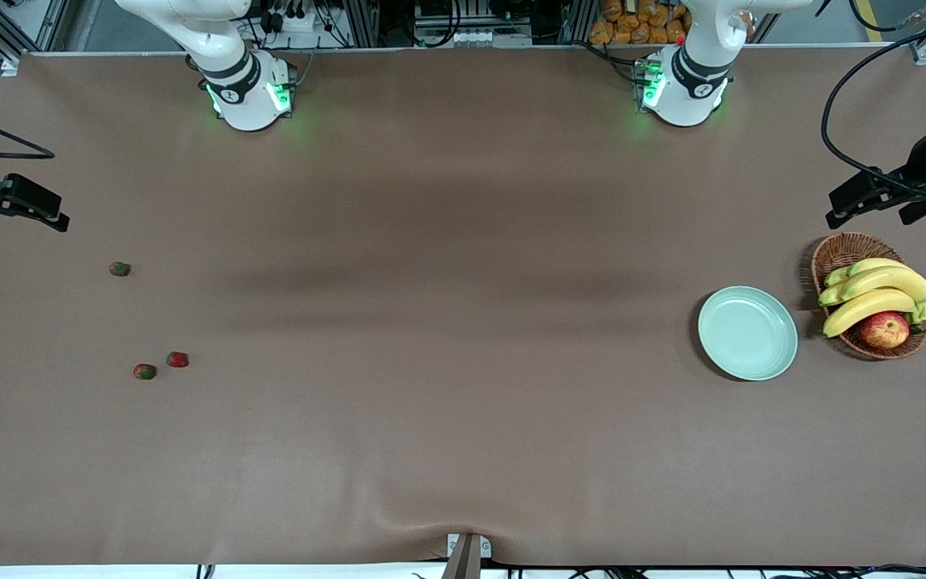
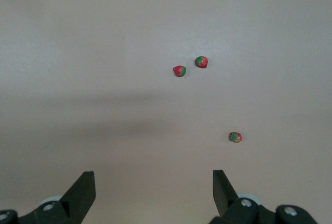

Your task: Collect all strawberries into plate

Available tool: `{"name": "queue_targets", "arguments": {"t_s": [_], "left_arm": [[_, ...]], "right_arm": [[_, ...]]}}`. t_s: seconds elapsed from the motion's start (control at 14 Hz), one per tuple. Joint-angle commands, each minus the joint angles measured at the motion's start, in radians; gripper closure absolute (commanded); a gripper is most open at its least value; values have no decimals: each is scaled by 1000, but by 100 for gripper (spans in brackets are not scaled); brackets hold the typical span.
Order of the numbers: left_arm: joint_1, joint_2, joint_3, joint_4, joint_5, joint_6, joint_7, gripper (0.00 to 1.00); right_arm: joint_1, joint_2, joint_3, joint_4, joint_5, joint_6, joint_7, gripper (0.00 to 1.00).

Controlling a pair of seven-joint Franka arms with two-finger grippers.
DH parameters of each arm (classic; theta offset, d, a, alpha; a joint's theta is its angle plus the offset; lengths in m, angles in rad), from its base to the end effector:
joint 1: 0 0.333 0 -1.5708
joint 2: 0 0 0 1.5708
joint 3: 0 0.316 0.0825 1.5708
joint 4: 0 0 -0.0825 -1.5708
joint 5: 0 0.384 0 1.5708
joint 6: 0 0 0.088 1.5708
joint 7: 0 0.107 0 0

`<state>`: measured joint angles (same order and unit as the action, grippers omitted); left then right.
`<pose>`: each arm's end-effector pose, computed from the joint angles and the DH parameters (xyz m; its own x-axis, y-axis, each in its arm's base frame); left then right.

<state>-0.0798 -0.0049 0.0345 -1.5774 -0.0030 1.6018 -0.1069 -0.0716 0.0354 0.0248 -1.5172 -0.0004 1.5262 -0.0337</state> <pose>0.5556 -0.0254 0.6269 0.9977 0.0617 0.0288 0.0615 -0.9981 0.0063 0.5606 -0.0266 0.6261 0.9996 -0.0131 -0.0264 -0.0131 -0.9999 -0.0014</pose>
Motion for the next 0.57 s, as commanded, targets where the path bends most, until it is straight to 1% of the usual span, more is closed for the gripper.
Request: {"name": "queue_targets", "arguments": {"t_s": [0.0,0.29,0.5], "left_arm": [[27,-9,-24,-4,-11,-25,9,0],[26,-6,-30,2,-8,-29,7,0],[22,-6,-33,2,-9,-29,4,0]], "right_arm": [[1,15,0,8,2,5,3,0],[4,90,0,14,3,34,3,0],[19,179,1,15,13,110,0,0]]}}
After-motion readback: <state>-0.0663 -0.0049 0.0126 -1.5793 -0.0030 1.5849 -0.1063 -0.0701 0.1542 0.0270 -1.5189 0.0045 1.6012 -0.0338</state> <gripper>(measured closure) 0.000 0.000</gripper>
